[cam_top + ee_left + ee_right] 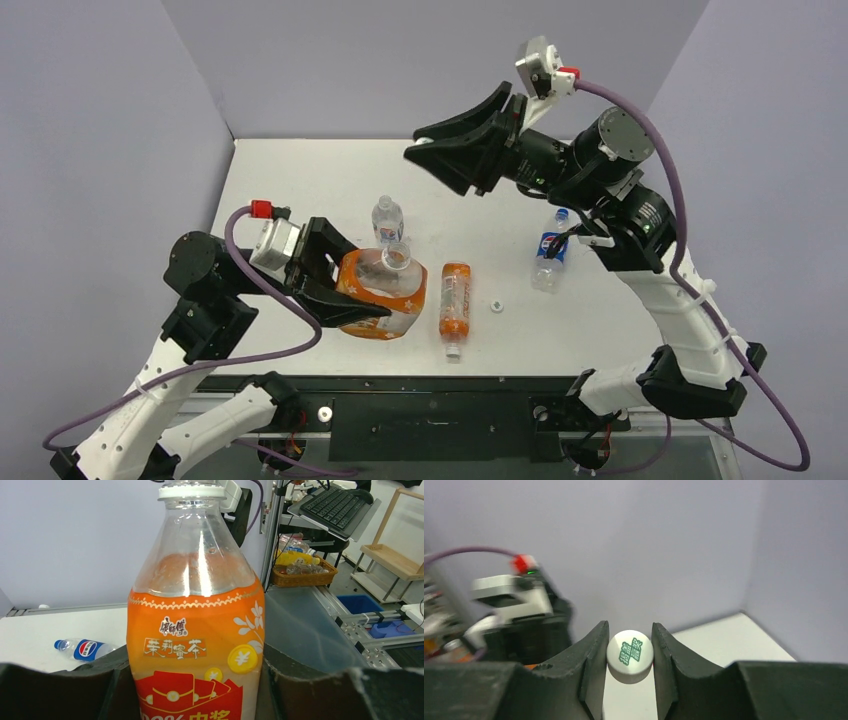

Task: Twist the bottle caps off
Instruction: Unscrew the bottle cap from the plastic bottle, then place the bottle cap at the center of the board, then place the plastic bottle at the center of the board.

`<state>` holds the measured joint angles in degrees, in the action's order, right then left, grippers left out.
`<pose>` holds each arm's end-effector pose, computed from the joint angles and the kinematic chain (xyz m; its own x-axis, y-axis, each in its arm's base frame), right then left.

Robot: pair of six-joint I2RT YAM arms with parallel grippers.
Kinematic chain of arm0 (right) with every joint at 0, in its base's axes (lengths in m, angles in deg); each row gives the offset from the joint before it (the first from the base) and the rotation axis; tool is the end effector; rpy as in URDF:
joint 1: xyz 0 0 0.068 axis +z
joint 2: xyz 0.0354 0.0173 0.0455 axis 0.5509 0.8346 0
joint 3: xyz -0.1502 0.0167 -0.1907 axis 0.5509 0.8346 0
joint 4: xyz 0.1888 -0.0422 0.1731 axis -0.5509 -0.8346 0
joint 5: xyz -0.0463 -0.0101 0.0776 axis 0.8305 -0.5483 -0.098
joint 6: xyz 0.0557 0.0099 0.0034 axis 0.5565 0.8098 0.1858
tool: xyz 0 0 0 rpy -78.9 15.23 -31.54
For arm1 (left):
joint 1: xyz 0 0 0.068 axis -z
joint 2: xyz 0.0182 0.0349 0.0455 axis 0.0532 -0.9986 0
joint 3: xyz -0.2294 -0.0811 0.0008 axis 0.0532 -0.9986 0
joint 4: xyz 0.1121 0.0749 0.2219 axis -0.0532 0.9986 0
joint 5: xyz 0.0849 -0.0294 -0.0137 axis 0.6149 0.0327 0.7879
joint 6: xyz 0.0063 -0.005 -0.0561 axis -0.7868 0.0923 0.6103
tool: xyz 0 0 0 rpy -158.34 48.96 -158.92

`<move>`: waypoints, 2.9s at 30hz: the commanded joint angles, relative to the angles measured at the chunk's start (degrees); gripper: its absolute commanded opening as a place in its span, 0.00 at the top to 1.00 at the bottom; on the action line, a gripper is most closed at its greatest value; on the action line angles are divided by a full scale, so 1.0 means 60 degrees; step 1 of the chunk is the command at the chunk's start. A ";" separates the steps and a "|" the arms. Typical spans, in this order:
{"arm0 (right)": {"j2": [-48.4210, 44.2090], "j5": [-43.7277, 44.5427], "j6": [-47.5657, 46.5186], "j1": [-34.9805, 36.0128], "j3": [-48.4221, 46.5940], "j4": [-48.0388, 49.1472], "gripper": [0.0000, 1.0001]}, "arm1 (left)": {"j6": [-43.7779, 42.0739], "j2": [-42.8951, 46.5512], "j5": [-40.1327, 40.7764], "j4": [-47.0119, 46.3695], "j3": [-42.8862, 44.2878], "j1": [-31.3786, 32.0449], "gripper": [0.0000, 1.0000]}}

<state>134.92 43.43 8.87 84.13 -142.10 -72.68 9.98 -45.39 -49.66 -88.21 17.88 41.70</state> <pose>0.1329 0.1990 0.5721 -0.1187 0.2646 -0.9570 -0.9924 0.0006 0.1232 0.0963 -0.1197 0.4602 -0.0710 -0.1999 -0.9773 0.9880 -0.1489 -0.0413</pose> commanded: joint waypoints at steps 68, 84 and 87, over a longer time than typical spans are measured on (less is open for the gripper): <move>-0.1995 0.4346 0.0833 -0.1698 0.4036 -0.0087 0.21 | -0.1507 0.1298 0.3162 -0.0441 -0.2484 -0.0153 1.00; -0.1484 0.2132 0.0931 0.0942 0.3851 0.1603 0.18 | -0.1261 0.1151 0.3287 -0.0607 -0.2379 -0.0228 1.00; -0.1391 0.2121 0.0813 0.1074 0.3842 0.1470 0.18 | -0.1191 0.1152 0.3290 -0.0629 -0.2350 -0.0269 1.00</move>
<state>126.65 58.31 15.17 89.44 -118.43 -65.95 1.57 -38.63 -31.02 -88.11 1.77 40.67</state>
